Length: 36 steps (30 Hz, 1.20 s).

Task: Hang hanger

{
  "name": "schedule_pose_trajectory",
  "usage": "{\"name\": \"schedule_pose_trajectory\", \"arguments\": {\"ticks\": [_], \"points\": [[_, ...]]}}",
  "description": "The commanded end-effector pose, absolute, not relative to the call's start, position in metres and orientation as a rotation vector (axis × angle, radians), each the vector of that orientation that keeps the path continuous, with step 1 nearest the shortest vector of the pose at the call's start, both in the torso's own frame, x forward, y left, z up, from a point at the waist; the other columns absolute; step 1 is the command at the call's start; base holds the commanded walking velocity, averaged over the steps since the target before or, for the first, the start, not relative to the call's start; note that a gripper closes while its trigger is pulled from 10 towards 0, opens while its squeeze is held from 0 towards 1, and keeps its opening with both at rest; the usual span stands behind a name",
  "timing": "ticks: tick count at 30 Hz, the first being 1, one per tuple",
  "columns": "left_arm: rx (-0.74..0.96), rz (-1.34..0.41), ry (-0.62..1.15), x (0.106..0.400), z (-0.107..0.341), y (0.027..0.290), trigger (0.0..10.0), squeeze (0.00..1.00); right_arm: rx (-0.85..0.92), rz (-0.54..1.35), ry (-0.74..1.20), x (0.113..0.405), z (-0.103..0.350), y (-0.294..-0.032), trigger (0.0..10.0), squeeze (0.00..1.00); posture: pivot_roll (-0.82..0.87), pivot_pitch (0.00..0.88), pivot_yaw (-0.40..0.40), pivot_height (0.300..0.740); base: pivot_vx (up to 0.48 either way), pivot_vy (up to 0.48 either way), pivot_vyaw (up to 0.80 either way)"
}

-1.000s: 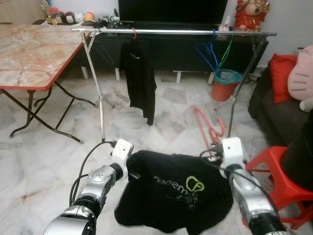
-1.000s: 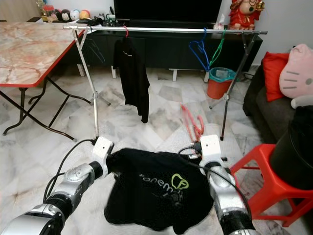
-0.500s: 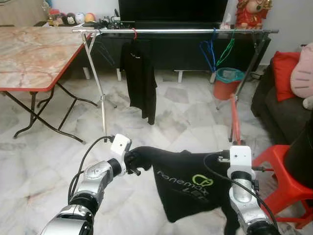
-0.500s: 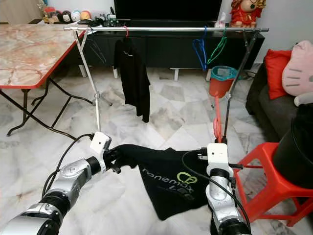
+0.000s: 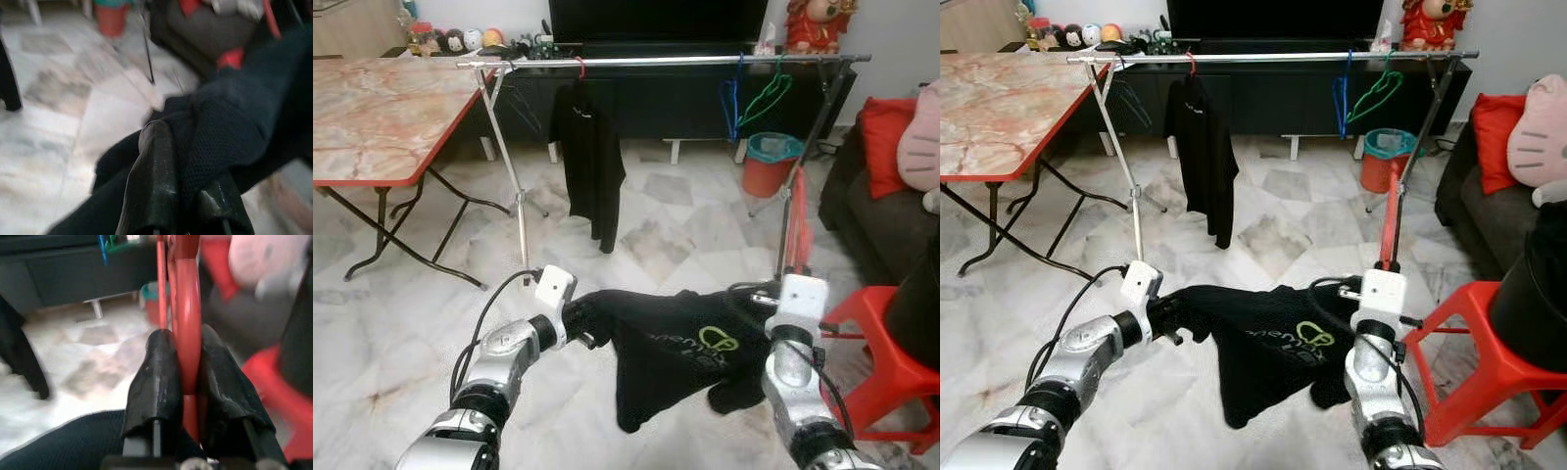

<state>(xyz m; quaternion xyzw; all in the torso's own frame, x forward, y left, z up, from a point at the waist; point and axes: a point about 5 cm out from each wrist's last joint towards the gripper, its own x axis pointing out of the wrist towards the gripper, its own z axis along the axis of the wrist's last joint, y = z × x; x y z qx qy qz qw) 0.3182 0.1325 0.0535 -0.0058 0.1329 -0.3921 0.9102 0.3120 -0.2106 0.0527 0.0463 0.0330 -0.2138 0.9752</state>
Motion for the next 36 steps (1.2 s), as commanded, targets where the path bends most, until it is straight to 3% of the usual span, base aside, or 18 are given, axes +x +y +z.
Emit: {"name": "schedule_pose_trajectory", "arguments": {"ticks": [1,5,7,10,12,20,22,25,30,36], "points": [[0.041,-0.855,0.332,0.311,0.045,0.134,10.0,0.0,0.171,-0.432,0.052,0.319,0.06,-0.212,10.0,0.0,-0.1,0.0,0.026,0.74,0.0,0.0,0.0],[0.127,-0.894,0.433,0.302,0.031,0.137,10.0,0.0,0.29,-0.523,0.036,0.323,0.065,-0.223,10.0,0.0,-0.09,0.0,0.027,0.74,0.0,0.0,0.0],[0.145,-0.919,0.46,0.298,0.028,0.138,10.0,0.0,0.266,-0.552,0.008,0.323,0.069,-0.228,10.0,0.0,-0.09,0.0,0.027,0.74,0.0,0.0,0.0],[0.119,-0.983,0.535,0.29,0.022,0.14,10.0,0.0,0.058,-0.555,-0.114,0.323,0.088,-0.236,10.0,0.0,-0.09,0.0,0.027,0.74,0.0,0.0,0.0],[0.132,-1.064,0.597,0.281,0.016,0.144,10.0,0.0,-0.196,-0.552,-0.241,0.326,0.11,-0.238,10.0,0.0,-0.08,0.0,0.035,0.74,0.0,0.0,0.0],[0.066,-1.2,0.687,0.269,0.015,0.147,10.0,0.0,-0.534,-0.532,-0.288,0.33,0.117,-0.232,10.0,0.0,-0.08,0.0,0.039,0.74,0.0,0.0,0.0],[0.063,-1.215,0.692,0.268,0.015,0.147,10.0,0.0,-0.537,-0.532,-0.287,0.33,0.116,-0.232,10.0,0.0,-0.08,0.0,0.039,0.74,0.0,0.0,0.0],[0.096,-1.278,0.756,0.261,0.012,0.152,10.0,0.0,-0.385,-0.586,-0.217,0.328,0.109,-0.239,10.0,0.0,-0.08,0.0,0.039,0.74,0.0,0.0,0.0],[0.359,-1.377,0.909,0.243,0.0,0.169,10.0,0.0,-0.301,-0.653,-0.19,0.328,0.109,-0.25,10.0,0.0,-0.07,0.0,0.04,0.74,0.0,0.0,0.0],[0.536,-1.494,1.005,0.232,-0.004,0.177,10.0,0.0,-0.318,-0.659,-0.198,0.333,0.116,-0.25,10.0,0.0,-0.07,0.0,0.039,0.74,0.0,0.0,0.0]]}}
